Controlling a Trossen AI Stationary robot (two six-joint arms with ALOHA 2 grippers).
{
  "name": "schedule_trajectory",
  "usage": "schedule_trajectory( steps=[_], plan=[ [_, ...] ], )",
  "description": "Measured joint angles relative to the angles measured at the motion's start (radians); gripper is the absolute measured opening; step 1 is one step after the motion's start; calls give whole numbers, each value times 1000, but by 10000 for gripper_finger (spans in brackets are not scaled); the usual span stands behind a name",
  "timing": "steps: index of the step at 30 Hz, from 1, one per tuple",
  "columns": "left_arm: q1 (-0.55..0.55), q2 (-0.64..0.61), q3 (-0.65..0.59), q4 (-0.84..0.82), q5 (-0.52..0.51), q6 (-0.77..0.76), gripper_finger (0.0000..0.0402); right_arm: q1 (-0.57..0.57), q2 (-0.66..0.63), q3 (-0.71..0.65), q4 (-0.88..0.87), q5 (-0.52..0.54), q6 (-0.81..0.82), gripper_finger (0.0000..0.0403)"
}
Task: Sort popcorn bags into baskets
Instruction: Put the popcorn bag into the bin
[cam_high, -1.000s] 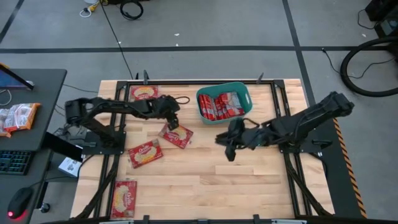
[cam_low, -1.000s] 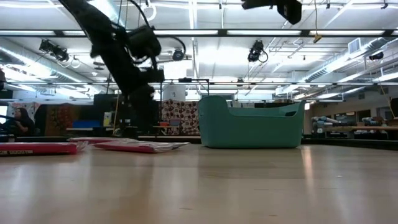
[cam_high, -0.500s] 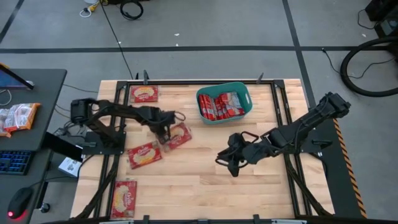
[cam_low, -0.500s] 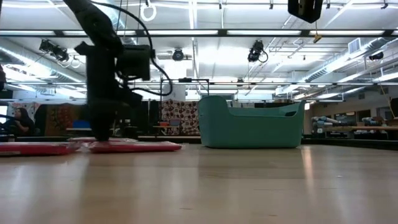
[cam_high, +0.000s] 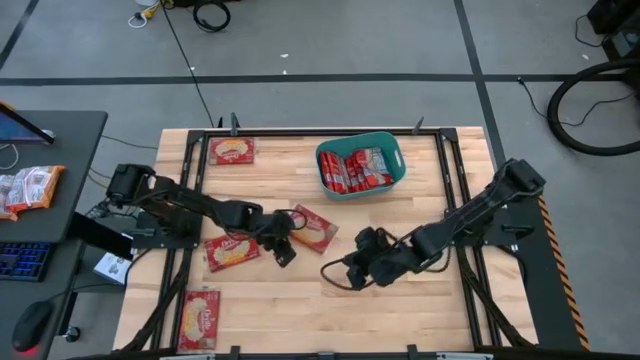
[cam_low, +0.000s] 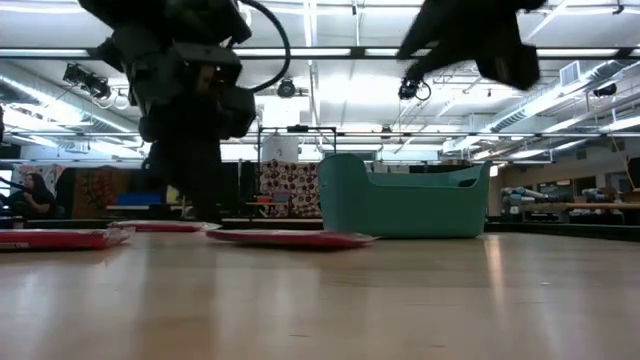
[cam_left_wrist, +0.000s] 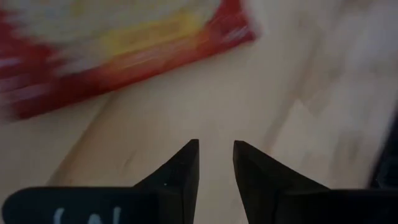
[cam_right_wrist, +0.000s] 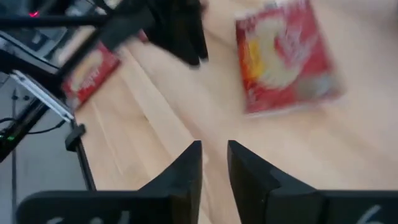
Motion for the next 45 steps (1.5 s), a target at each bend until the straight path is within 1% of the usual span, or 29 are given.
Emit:
schedule_trajectory(
  steps=[3,6,8,11,13,15,17,19,23,25,29,30,32,34,37,39,41,43,45],
  plan=[
    [-26,0,30,-90,-53,-48,105,-24,65,0,13,-59,85,117],
    [-37,0,53,-209,-95,-51,105,-72,105,0,14,-93,78,164],
    [-33,0,55,-255,-122,-69,105,-114,117,0,7,-98,26,199],
    [-29,0,57,-255,-195,-100,105,-197,116,0,-5,-141,-99,251],
    [-29,13,56,-221,-265,-111,105,-254,116,0,-30,-146,-168,277],
    [-29,27,54,-202,-334,-100,105,-302,116,0,-40,-138,-193,296],
    [-16,57,54,-164,-384,-62,105,-329,116,0,-36,-141,-175,304],
    [8,95,54,-125,-424,-11,105,-325,112,0,-25,-148,-142,306],
    [76,177,54,6,-431,106,105,-276,102,0,-36,-151,-36,300],
    [109,206,56,93,-418,164,105,-252,100,0,-99,-176,49,297],
    [166,236,54,242,-405,328,105,-227,100,-28,-325,-282,232,296],
    [181,236,55,273,-403,369,105,-222,98,-47,-350,-298,267,296],
    [204,236,62,327,-403,452,105,-211,78,-102,-340,-318,307,296],
    [223,236,63,364,-399,527,105,-198,44,-167,-277,-318,342,297],
    [242,236,63,378,-351,604,105,-190,-26,-305,-114,-236,384,297],
    [248,240,63,373,-327,635,105,-203,-78,-418,91,-164,383,295],
    [248,244,63,349,-325,656,105,-227,-112,-529,325,-102,346,293],
    [246,252,62,346,-325,665,105,-265,-119,-620,505,-89,299,289],
    [244,267,63,345,-314,665,105,-313,-94,-675,598,-127,283,286]
  ],
)
